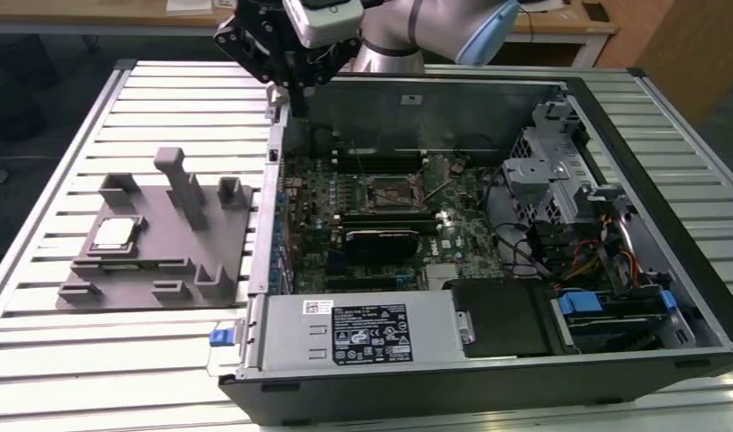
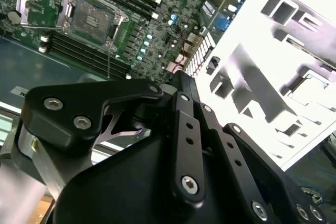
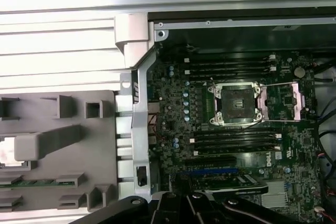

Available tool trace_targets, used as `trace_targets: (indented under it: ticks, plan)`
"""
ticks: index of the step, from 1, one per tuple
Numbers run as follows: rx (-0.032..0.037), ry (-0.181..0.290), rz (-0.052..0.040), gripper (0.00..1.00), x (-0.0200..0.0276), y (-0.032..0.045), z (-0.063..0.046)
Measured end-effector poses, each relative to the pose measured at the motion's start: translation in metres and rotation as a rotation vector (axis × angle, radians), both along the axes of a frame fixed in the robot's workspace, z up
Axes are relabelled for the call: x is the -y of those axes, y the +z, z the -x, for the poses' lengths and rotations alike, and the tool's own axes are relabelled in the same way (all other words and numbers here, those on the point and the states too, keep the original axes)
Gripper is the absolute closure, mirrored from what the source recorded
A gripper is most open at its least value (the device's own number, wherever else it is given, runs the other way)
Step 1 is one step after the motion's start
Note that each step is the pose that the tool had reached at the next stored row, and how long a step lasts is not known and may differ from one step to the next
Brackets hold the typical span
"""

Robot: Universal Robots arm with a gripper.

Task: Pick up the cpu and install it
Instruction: 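Reach for the cpu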

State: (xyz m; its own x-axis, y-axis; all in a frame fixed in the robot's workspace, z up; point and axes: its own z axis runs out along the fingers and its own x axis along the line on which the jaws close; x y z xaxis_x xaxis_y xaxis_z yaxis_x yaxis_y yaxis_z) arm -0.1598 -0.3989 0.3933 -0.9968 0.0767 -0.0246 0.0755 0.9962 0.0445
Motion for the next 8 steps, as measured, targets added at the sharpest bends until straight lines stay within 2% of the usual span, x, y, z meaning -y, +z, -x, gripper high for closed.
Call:
trace_targets:
  ticks: [8]
  plan:
    - [0.0001, 0.000, 0.0001, 0.89, 0.0000, 0.0001, 0.015]
